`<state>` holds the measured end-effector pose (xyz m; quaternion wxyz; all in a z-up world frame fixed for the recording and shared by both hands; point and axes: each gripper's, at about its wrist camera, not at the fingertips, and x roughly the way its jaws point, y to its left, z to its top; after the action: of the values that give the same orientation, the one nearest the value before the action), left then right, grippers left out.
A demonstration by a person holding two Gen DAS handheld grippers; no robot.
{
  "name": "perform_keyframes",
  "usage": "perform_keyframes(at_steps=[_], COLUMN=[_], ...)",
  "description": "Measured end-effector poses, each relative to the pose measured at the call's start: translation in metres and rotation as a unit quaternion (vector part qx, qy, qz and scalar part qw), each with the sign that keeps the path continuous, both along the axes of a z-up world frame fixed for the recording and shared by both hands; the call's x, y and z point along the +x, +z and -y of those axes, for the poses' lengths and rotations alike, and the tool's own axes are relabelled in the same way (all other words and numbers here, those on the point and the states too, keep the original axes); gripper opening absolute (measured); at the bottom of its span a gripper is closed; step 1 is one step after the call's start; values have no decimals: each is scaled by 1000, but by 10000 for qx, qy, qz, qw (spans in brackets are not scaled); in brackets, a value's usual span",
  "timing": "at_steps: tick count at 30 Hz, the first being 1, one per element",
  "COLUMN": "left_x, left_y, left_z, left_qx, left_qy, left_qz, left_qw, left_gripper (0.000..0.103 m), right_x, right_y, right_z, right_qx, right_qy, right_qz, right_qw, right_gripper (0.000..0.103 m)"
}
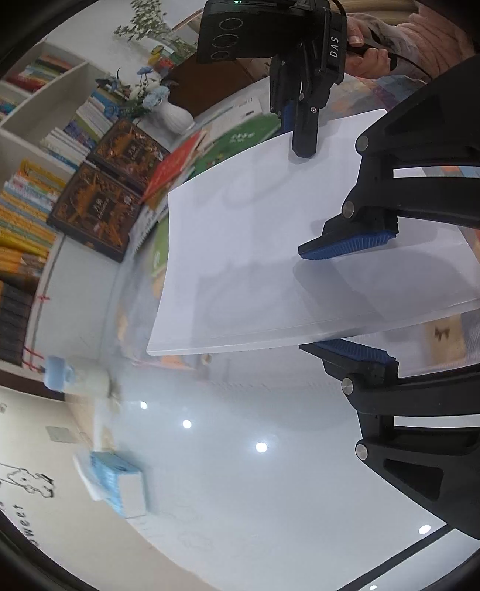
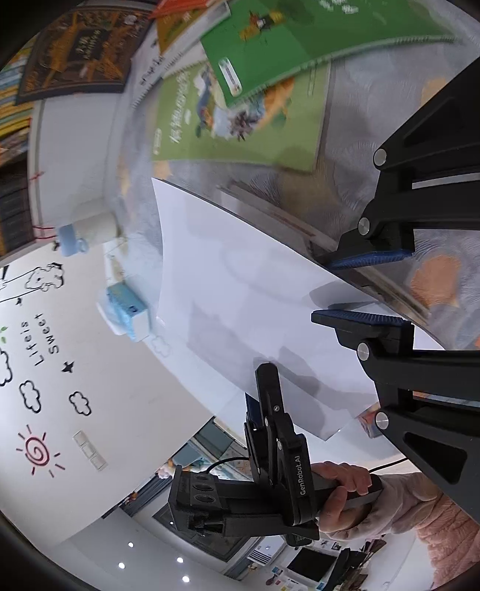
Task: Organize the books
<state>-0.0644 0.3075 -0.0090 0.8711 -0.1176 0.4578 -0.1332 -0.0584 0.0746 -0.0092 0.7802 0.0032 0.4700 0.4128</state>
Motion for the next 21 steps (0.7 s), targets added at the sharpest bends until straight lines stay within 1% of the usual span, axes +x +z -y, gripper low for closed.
perform_keyframes(at_steps=[4, 7, 10, 12, 16, 21], left_x=[3, 4, 3, 3, 2, 5], left_y=[-11, -19, -19, -19, -17, -17], left_z=[-8, -13, -17, -17, -12, -12], left_qx=[27, 8, -108, -58, 161, 213], left_qy=[-15, -10, -19, -30, -30, 6], left_qz=[-82, -135, -73, -69, -71, -87], left_qw=[10000, 9999, 9999, 10000, 9998, 9997], left_gripper=[38, 38, 38, 38, 38, 40], right_x=[8, 9, 10, 9, 10, 12], right_y=[-17, -24, -29, -31, -34, -36], right_z=[-9, -15, -18, -18, -18, -18], right_qx=[-46, -103, -201, -193, -147, -75], right_qy=[-12, -42, -64, -59, -78, -125], right_qz=[-227, -266, -275, -317, -386, -421], right_qw=[9997, 9996, 9994, 9993, 9991, 9990], right_gripper=[21, 21, 21, 21, 21, 22])
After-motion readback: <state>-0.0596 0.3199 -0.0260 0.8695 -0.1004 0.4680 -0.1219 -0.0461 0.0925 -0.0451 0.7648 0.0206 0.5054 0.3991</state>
